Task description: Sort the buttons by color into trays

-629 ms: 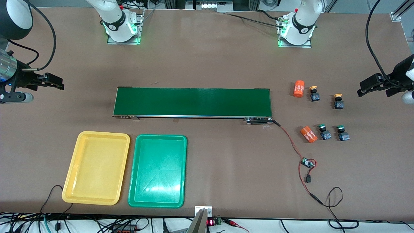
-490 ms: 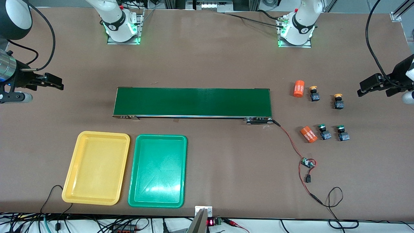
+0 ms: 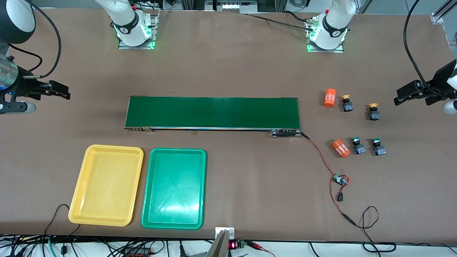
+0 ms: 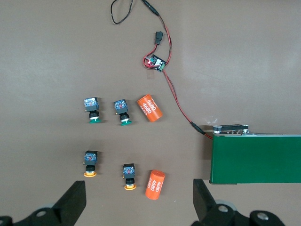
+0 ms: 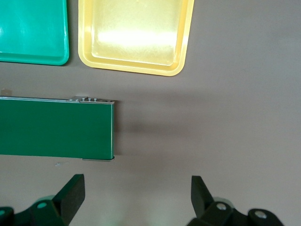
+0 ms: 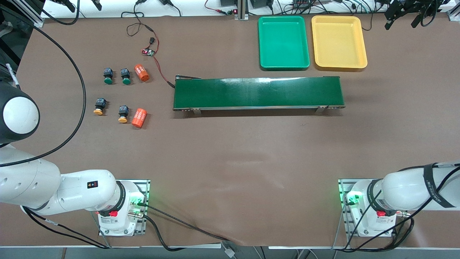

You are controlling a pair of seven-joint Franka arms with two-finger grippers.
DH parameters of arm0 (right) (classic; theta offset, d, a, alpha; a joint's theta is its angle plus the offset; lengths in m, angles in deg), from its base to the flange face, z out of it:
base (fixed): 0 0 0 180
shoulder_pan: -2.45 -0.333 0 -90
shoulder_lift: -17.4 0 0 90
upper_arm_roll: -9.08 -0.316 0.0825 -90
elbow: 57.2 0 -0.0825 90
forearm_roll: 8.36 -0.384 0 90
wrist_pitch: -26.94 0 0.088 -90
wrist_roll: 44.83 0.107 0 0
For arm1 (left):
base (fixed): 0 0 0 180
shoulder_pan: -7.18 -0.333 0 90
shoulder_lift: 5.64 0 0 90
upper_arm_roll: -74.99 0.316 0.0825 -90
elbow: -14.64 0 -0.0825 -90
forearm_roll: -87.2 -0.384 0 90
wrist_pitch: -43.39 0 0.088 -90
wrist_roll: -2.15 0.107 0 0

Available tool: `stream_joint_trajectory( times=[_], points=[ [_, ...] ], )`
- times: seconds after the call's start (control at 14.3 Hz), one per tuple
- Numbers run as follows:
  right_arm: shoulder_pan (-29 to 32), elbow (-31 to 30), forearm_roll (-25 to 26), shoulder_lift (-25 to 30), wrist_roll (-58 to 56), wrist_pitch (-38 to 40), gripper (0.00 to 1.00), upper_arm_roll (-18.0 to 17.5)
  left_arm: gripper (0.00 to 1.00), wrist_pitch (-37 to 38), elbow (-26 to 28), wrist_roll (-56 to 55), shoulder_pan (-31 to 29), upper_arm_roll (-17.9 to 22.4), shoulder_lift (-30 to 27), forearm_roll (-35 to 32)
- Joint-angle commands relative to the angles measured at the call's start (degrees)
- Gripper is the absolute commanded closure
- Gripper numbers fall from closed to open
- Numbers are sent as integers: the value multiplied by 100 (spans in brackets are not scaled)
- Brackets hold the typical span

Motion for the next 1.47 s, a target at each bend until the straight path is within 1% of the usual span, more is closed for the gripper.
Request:
stream_joint_trajectory(
  times=[0.0, 0.07, 0.14, 0.35, 0.42, 0.49, 0.84, 1.12, 1.19, 1.4],
  points=[
    [6, 78, 59, -25, 29, 30, 0, -8, 0, 124, -155, 22, 23, -32, 28, -109],
    [14, 78, 59, -25, 29, 30, 0, -8, 0, 115, -164, 22, 32, -75, 28, -109],
    [6, 78, 59, -25, 29, 30, 0, -8, 0, 97, -172, 14, 23, -224, 19, -109],
    [-21, 69, 59, -33, 56, 30, 0, -8, 0, 141, -85, -39, -20, -234, 54, -74],
    [-3, 69, 59, -33, 38, 30, 0, -8, 0, 237, -76, -30, -38, -234, 202, -73],
    [14, 78, 59, -59, 29, 21, 0, -8, 0, 316, -102, -56, -3, -234, 491, -134],
    [14, 78, 59, -68, 29, 21, 0, -8, 0, 255, -137, -57, 32, -234, 1467, -135],
    [32, 69, 50, -86, 29, -5, 0, 10, 0, 238, -137, -65, 67, -234, 1890, -135],
    [32, 78, 42, -95, 29, -5, 0, 10, 0, 73, -103, -65, 50, -234, 1987, -135],
    [32, 78, 42, -95, 21, -5, 0, 10, 0, -630, 415, -240, 6, -208, 2005, -126]
  ],
)
